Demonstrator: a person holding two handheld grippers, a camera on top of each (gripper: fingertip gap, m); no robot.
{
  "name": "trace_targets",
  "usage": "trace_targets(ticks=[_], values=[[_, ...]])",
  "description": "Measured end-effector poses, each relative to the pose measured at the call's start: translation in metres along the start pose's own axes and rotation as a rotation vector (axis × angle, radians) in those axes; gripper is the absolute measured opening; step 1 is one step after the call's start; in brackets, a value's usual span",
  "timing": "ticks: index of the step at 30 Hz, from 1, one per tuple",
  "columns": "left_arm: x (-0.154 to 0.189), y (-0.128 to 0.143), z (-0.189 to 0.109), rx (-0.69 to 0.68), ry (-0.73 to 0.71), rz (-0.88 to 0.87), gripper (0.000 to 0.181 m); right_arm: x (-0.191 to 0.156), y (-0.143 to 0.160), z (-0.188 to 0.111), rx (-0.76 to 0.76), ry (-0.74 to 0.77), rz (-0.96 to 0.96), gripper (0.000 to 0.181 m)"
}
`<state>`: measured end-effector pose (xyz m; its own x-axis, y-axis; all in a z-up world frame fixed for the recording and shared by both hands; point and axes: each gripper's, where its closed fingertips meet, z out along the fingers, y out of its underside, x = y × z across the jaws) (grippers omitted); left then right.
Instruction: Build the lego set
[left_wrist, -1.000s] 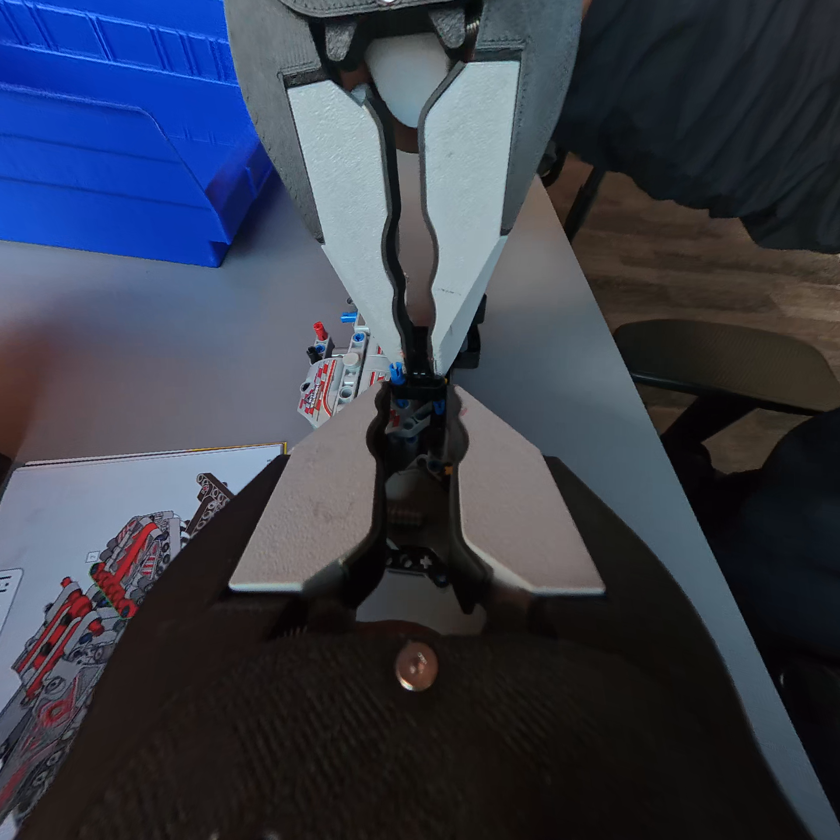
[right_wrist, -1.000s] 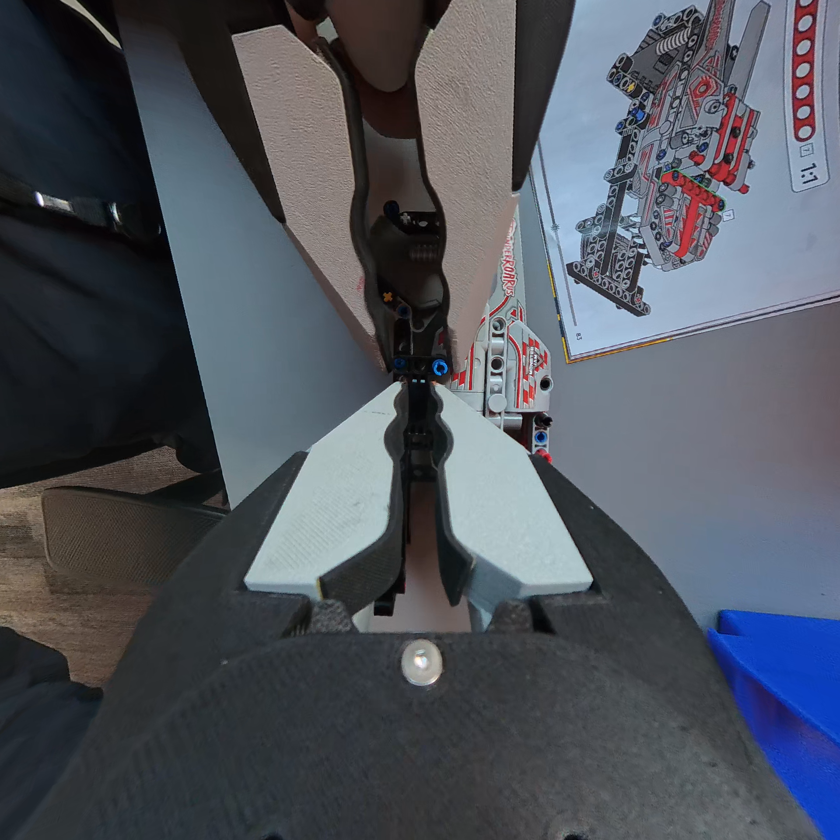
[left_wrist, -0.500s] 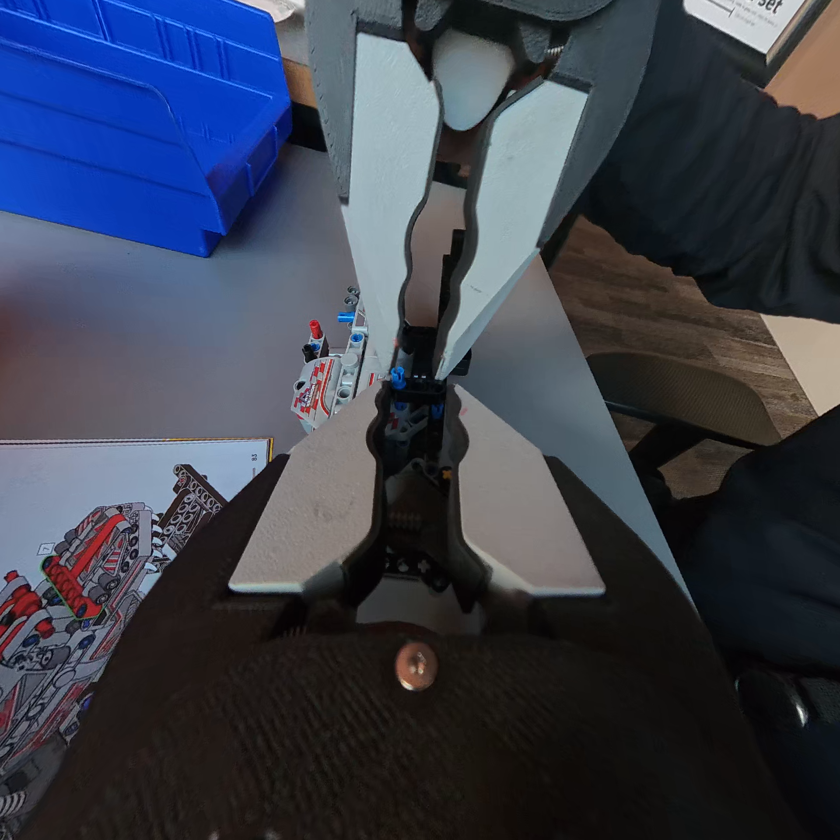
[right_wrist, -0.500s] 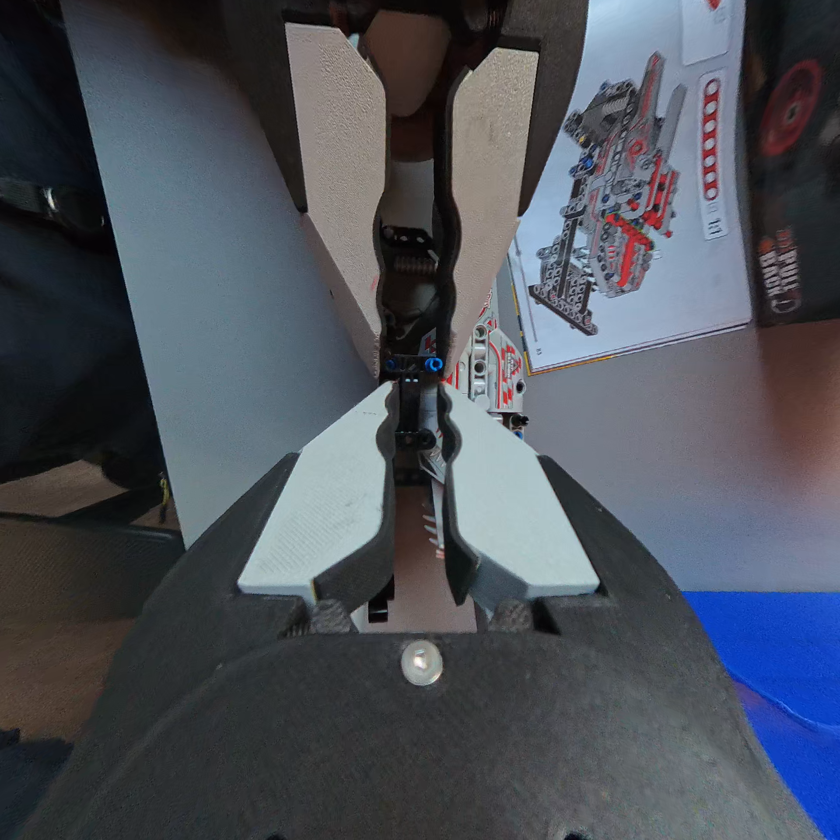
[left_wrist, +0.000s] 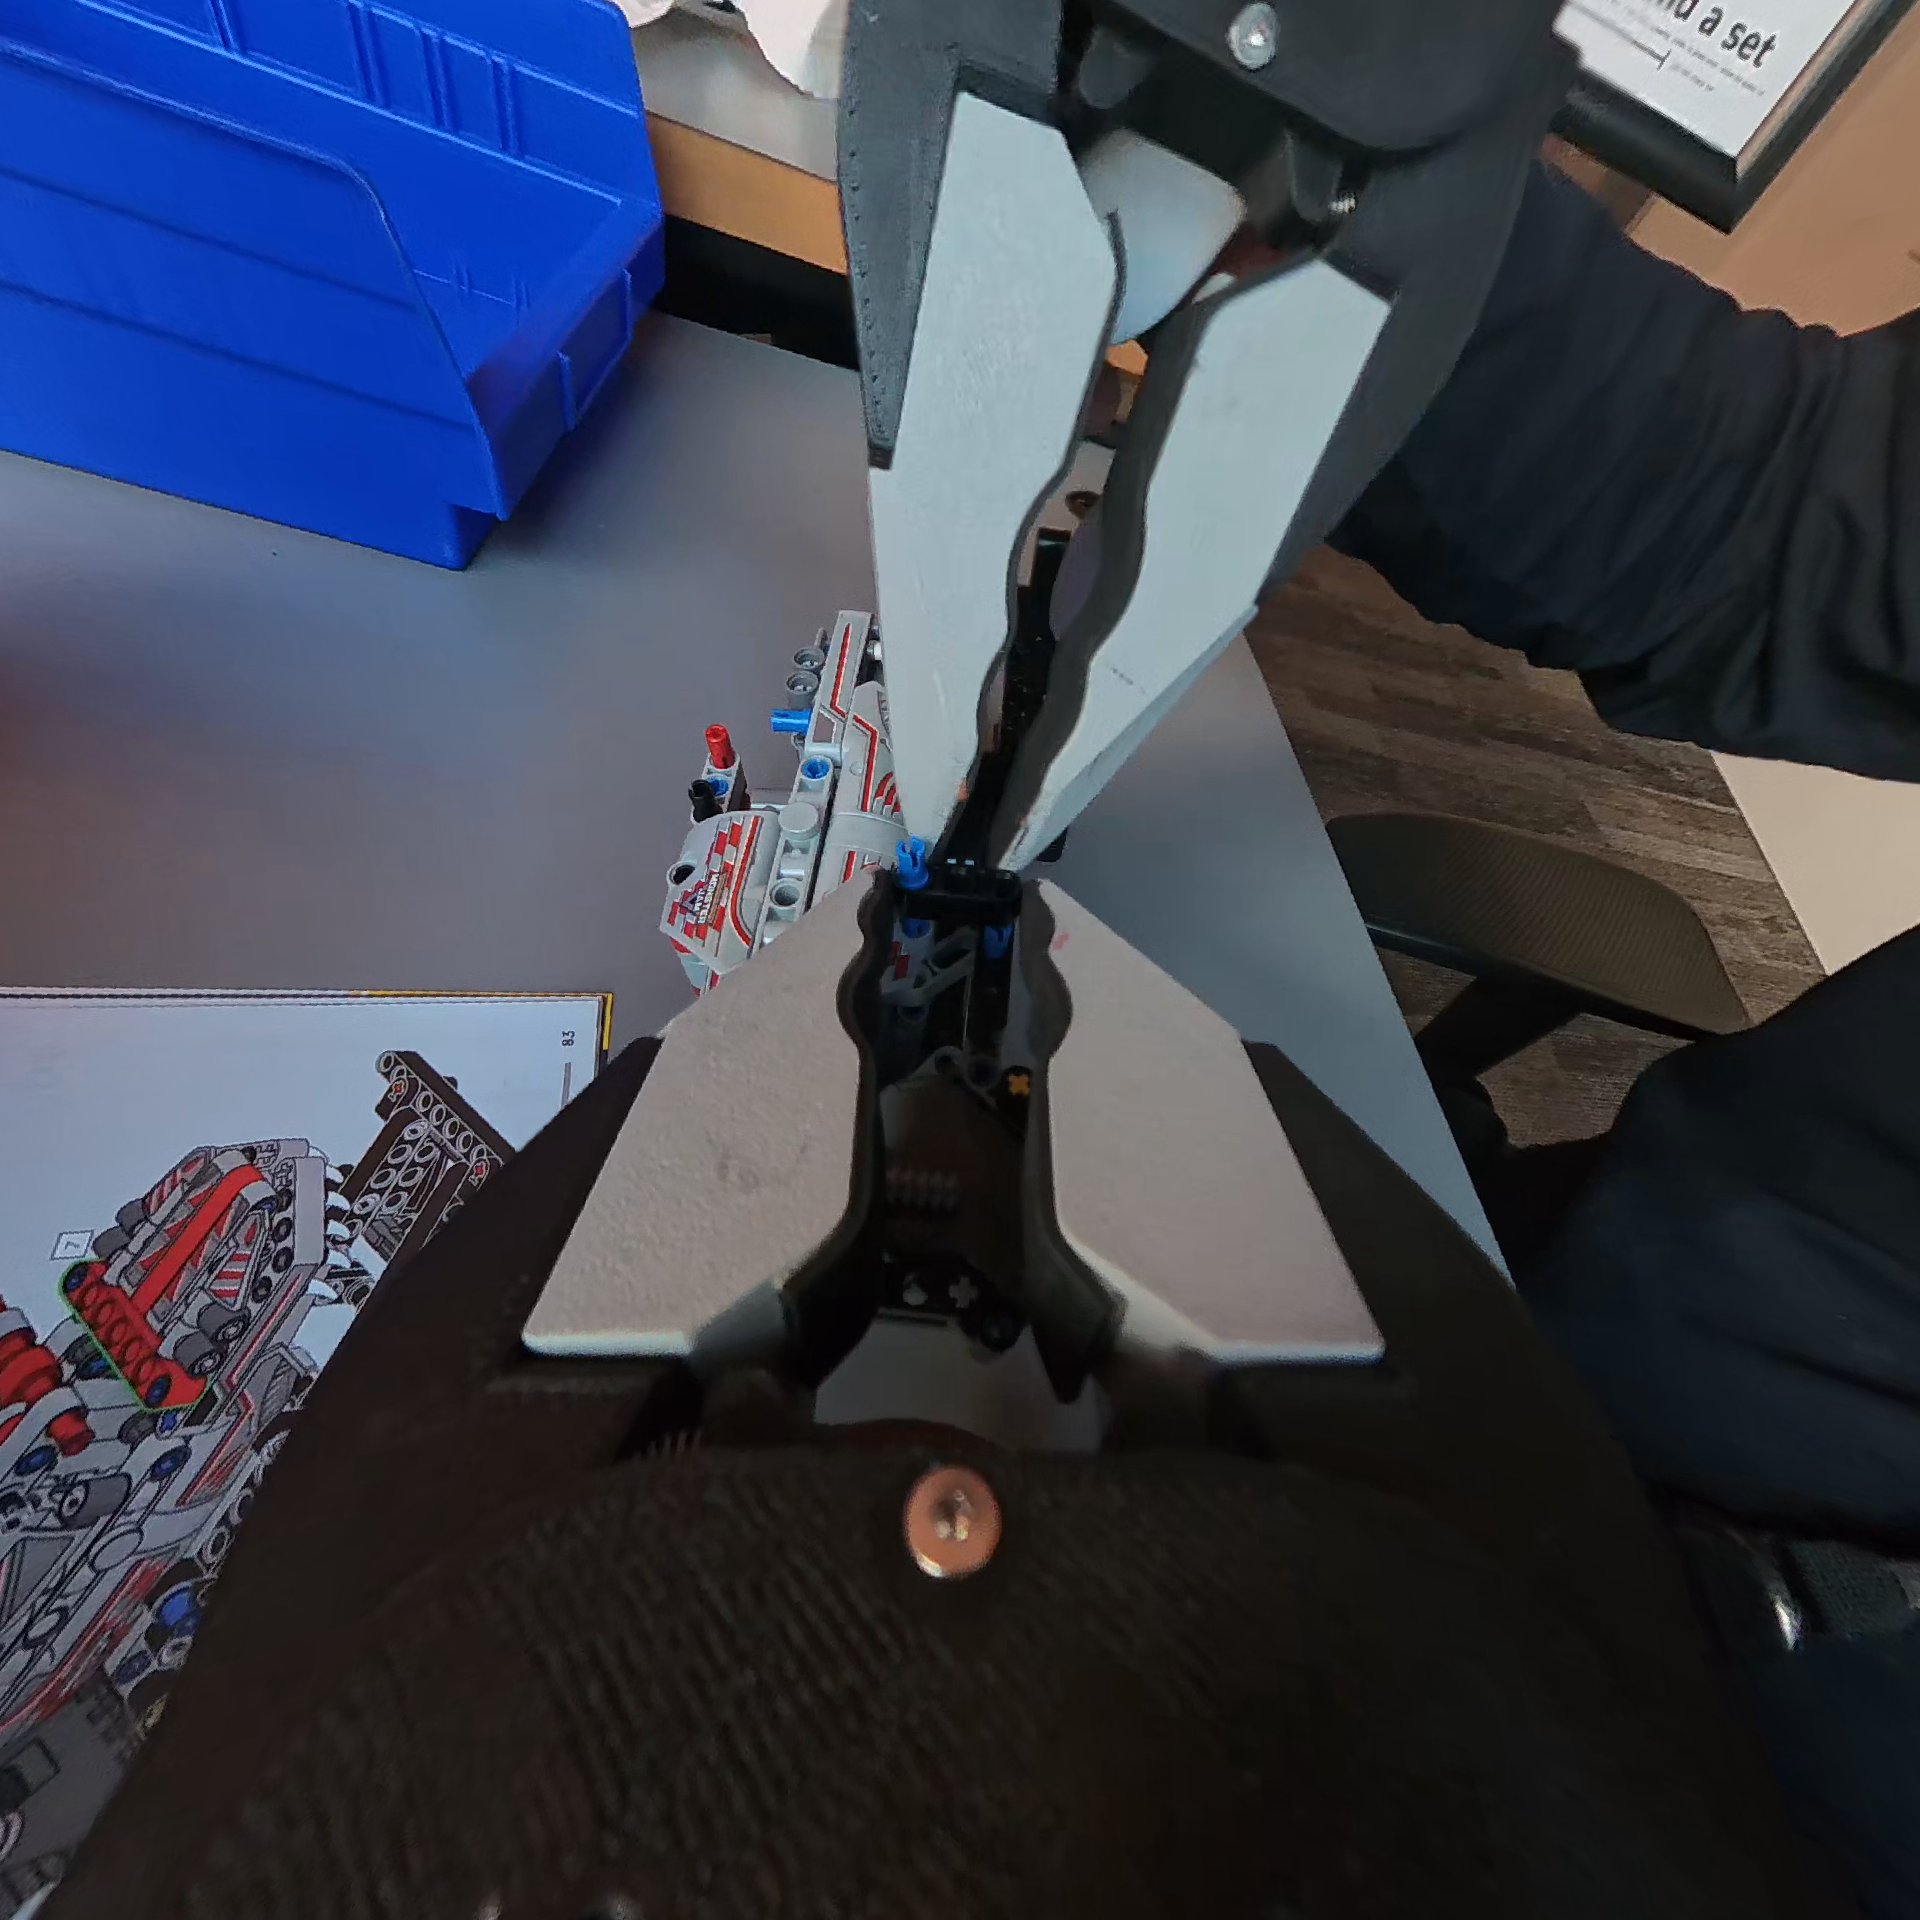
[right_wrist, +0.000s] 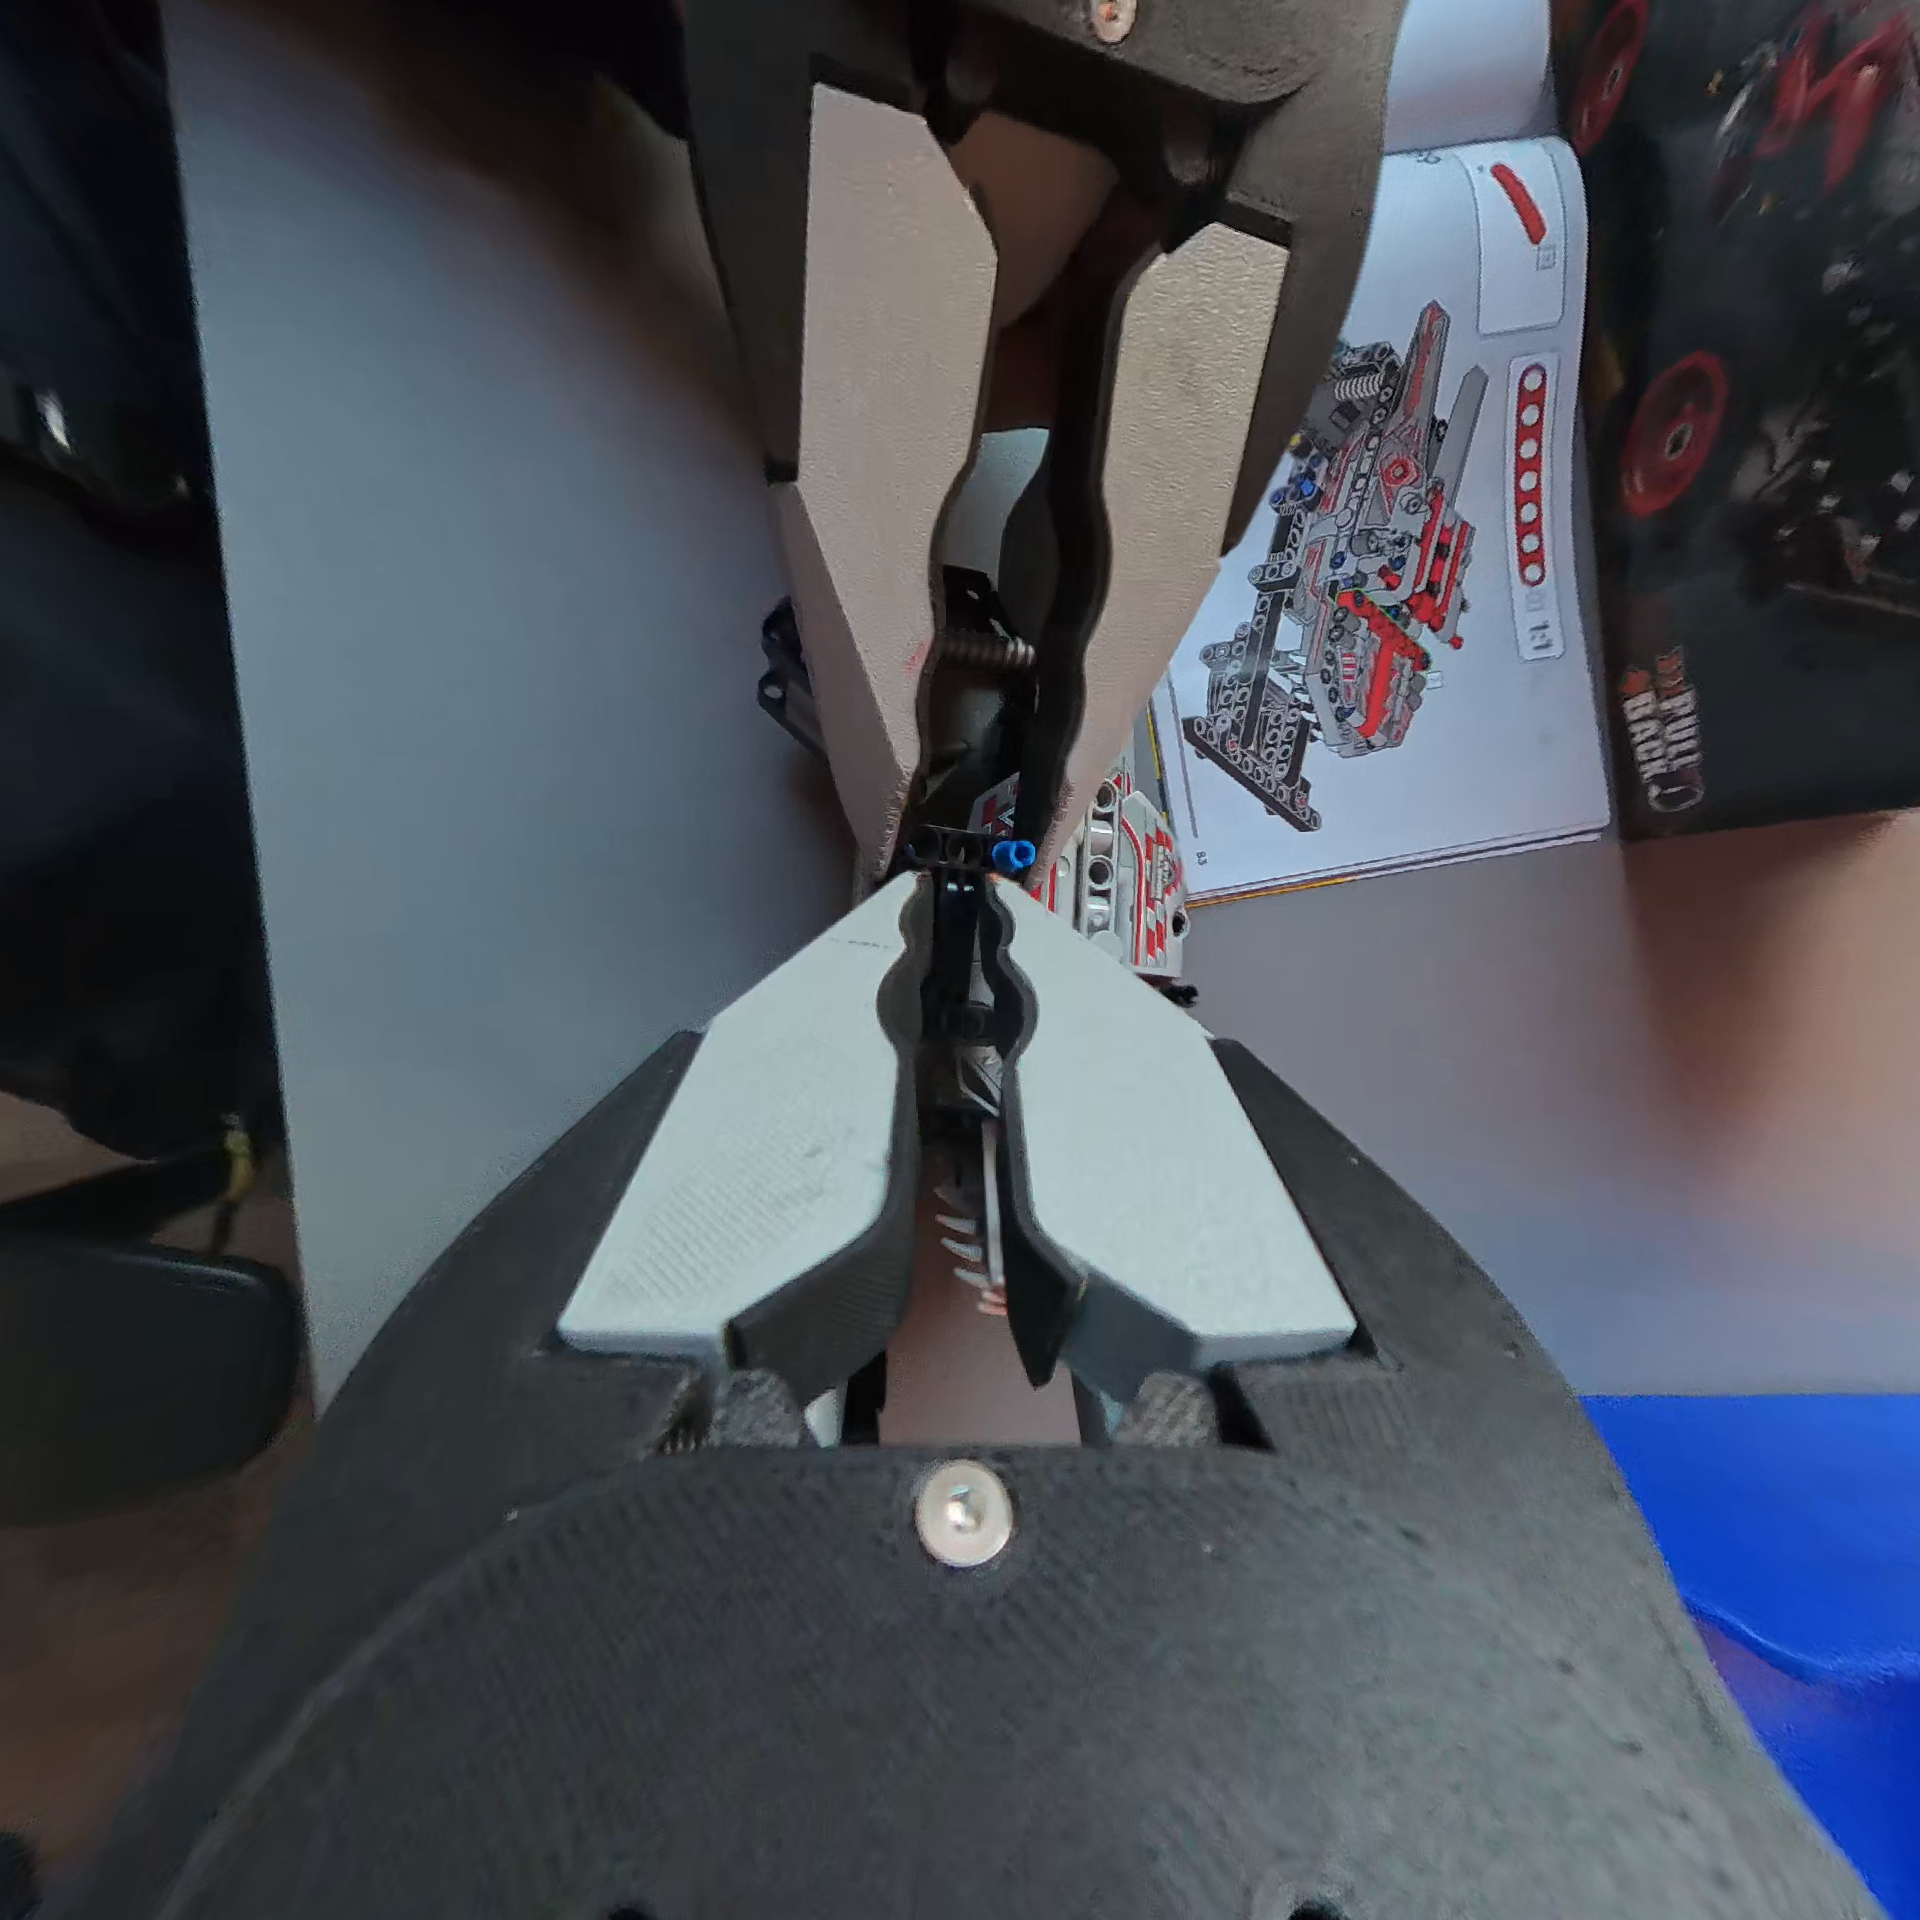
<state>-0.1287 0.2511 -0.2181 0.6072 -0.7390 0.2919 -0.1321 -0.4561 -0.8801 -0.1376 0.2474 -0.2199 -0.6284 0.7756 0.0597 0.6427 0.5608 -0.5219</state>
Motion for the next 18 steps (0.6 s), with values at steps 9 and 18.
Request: trace_targets(ticks=[9, 18], values=[[0.000, 0.000, 0.000, -0.003, -0.028, -0.005, 0.021, 0.010, -0.006, -0.009, 0.009, 0.128, -0.011, 0.000], [0.002, 0.000, 0.002, -0.018, -0.066, 0.026, 0.022, 0.000, -0.004, -0.007, 0.006, 0.056, 0.045, 0.004]])
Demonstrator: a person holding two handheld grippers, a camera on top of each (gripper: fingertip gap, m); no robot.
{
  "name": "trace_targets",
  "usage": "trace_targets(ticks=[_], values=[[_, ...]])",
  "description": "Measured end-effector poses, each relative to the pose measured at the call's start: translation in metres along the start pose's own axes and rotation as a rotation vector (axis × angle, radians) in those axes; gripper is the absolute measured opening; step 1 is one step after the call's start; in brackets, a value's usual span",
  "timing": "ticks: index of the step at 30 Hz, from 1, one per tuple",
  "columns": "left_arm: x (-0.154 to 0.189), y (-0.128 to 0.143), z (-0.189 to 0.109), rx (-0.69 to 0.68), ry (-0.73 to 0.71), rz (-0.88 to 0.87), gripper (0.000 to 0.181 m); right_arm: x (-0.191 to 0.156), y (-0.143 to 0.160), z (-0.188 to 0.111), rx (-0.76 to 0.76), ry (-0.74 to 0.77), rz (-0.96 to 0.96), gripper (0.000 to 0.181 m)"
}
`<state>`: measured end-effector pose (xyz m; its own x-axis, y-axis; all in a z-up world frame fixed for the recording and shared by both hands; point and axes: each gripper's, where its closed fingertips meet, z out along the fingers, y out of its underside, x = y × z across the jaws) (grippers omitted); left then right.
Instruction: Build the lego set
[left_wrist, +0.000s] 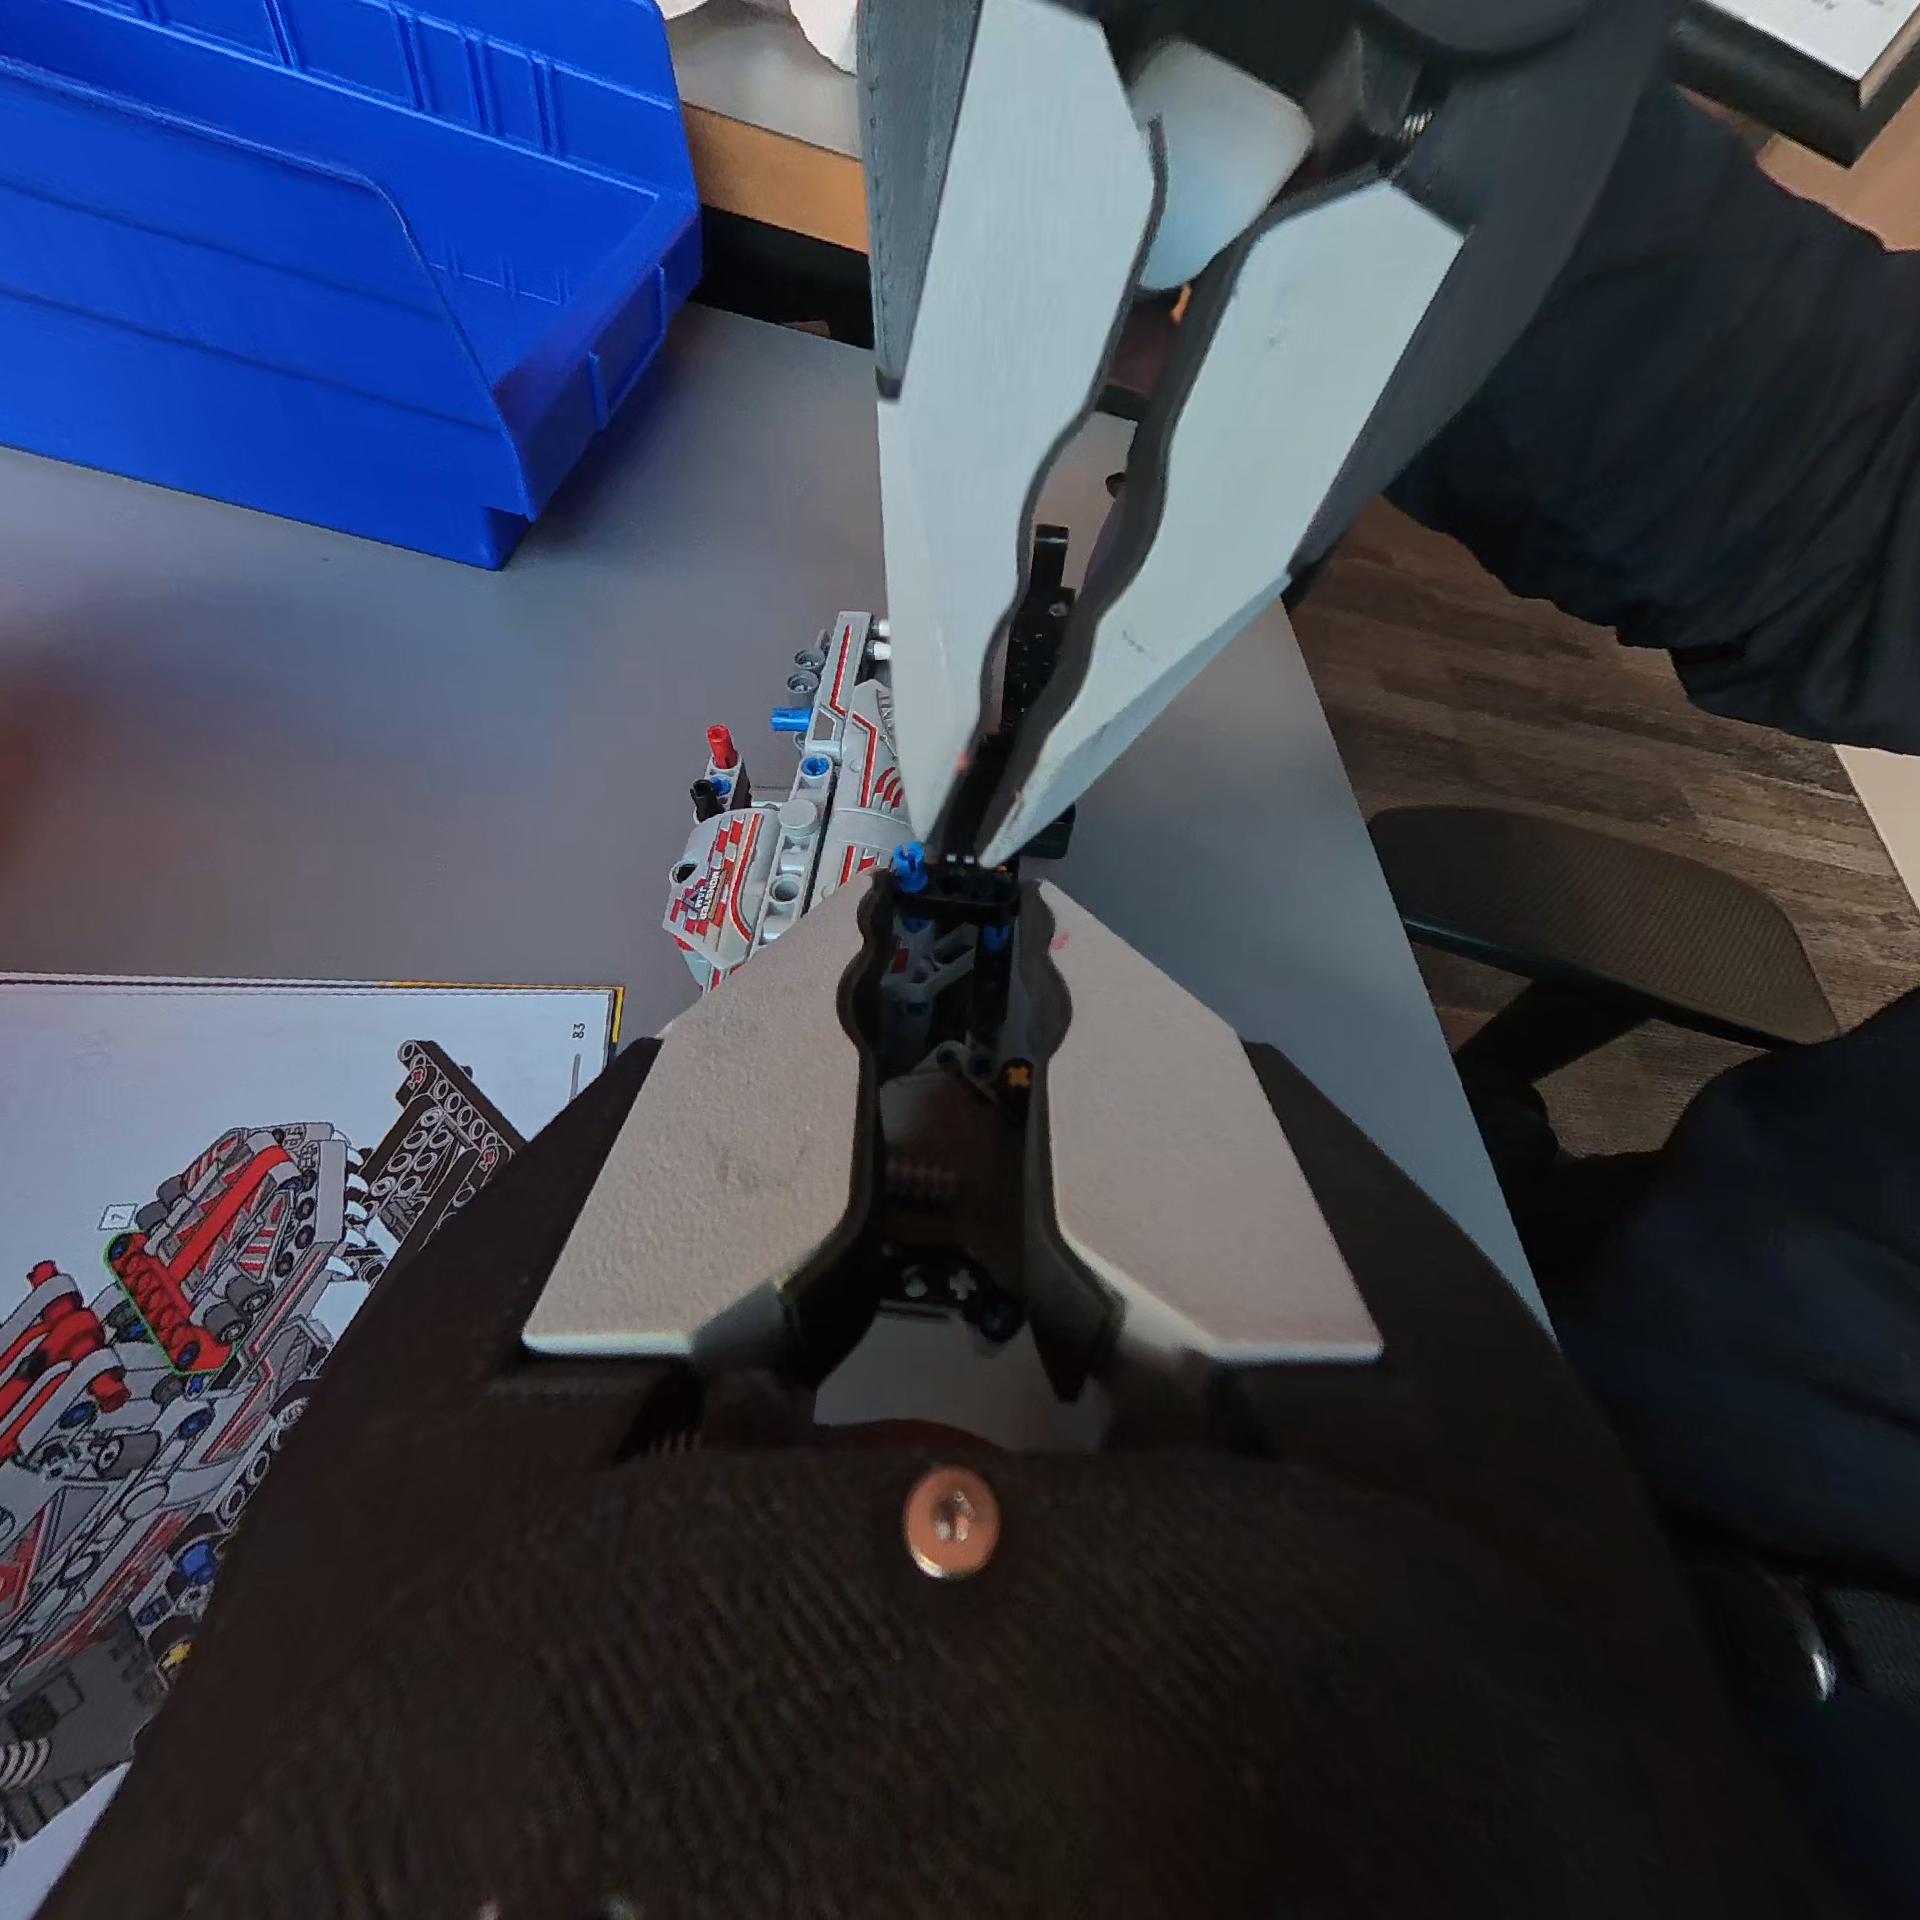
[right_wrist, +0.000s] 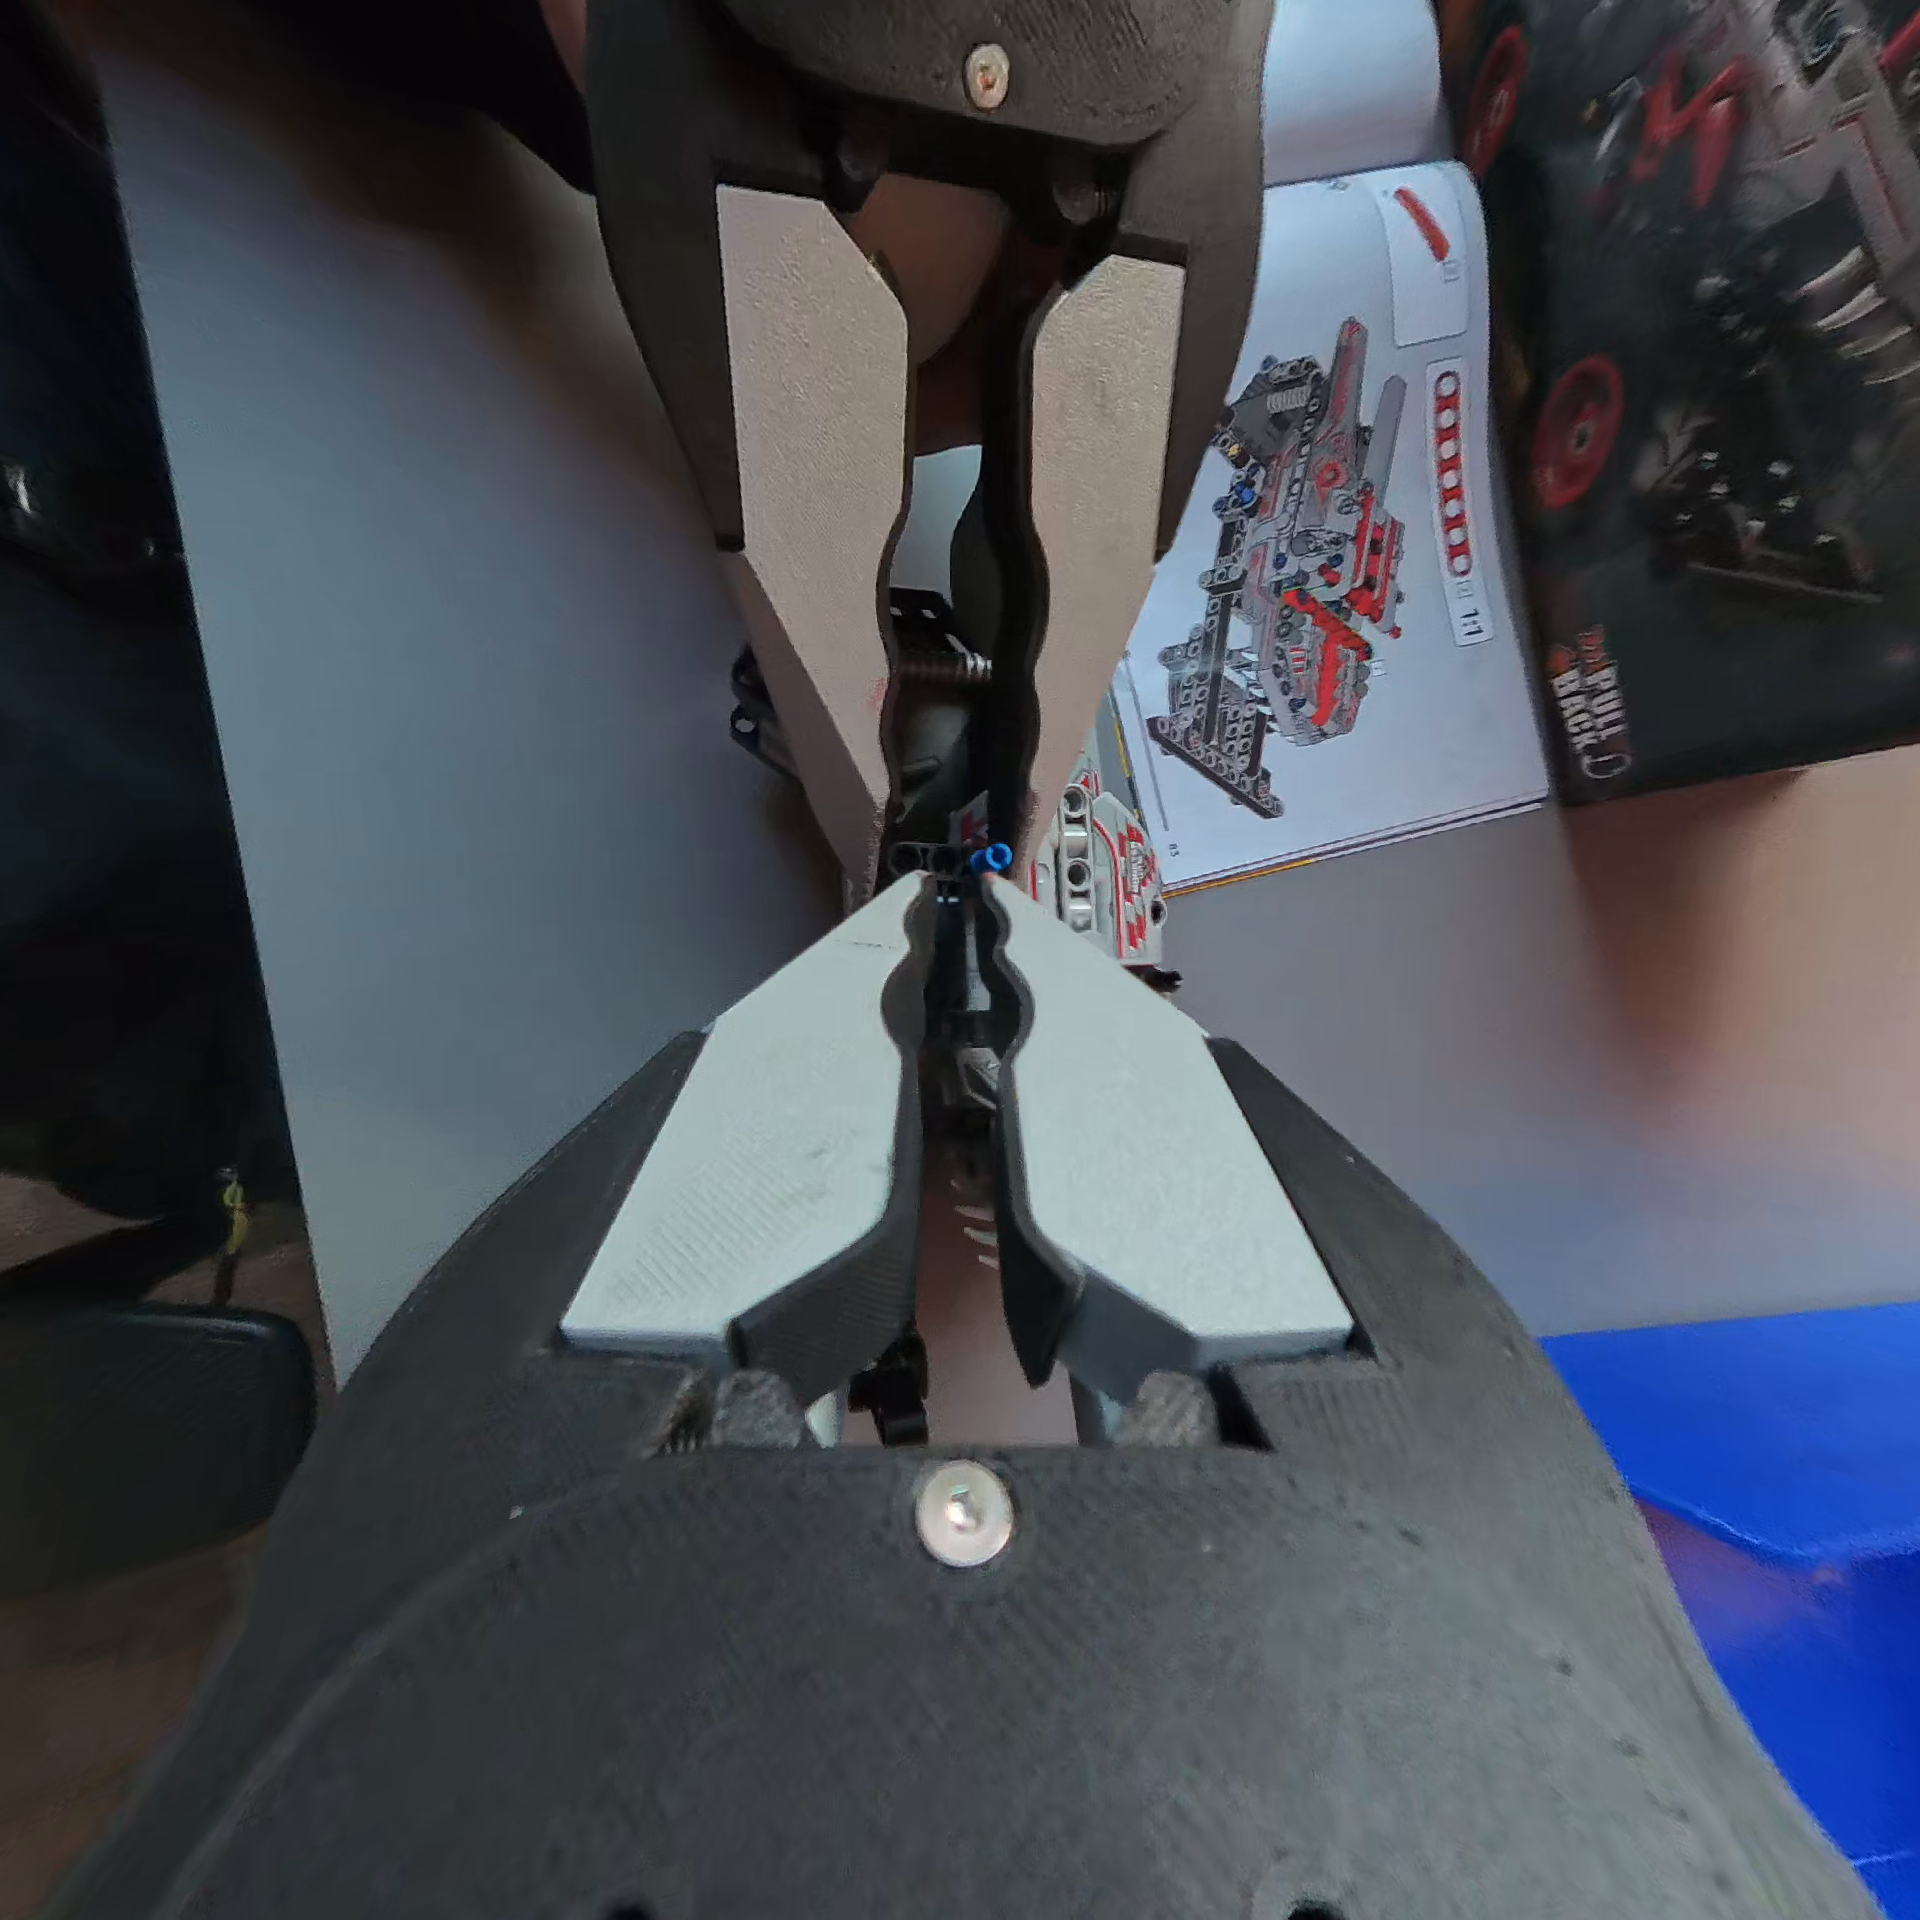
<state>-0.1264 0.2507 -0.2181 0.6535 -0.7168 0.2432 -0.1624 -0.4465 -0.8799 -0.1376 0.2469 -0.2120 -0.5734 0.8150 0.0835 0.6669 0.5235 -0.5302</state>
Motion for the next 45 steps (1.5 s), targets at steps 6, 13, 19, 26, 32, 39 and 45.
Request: trace_targets(ticks=[6, 13, 19, 26, 32, 39, 45], values=[[-0.002, 0.000, -0.001, -0.003, -0.014, -0.001, 0.021, -0.002, 0.003, 0.002, -0.012, -0.036, -0.002, 0.001], [-0.001, 0.000, -0.001, 0.004, 0.001, -0.025, 0.021, -0.002, 0.009, 0.009, -0.082, -0.064, -0.039, 0.007], [-0.001, 0.001, -0.005, -0.019, -0.006, -0.003, 0.027, -0.003, 0.011, 0.008, -0.106, -0.105, -0.045, 0.006], [0.005, 0.019, -0.026, -0.136, -0.086, -0.029, 0.079, -0.003, 0.013, 0.008, -0.143, -0.131, -0.055, 0.006], [-0.008, 0.047, -0.027, -0.267, -0.244, 0.108, 0.089, -0.005, 0.011, 0.010, -0.153, -0.159, -0.049, 0.005], [-0.011, 0.056, -0.017, -0.286, -0.201, 0.112, 0.094, -0.005, 0.013, 0.009, -0.157, -0.152, -0.074, 0.005], [-0.011, 0.057, -0.012, -0.282, -0.113, 0.164, 0.092, -0.008, 0.015, 0.008, -0.119, -0.187, -0.050, 0.005]])
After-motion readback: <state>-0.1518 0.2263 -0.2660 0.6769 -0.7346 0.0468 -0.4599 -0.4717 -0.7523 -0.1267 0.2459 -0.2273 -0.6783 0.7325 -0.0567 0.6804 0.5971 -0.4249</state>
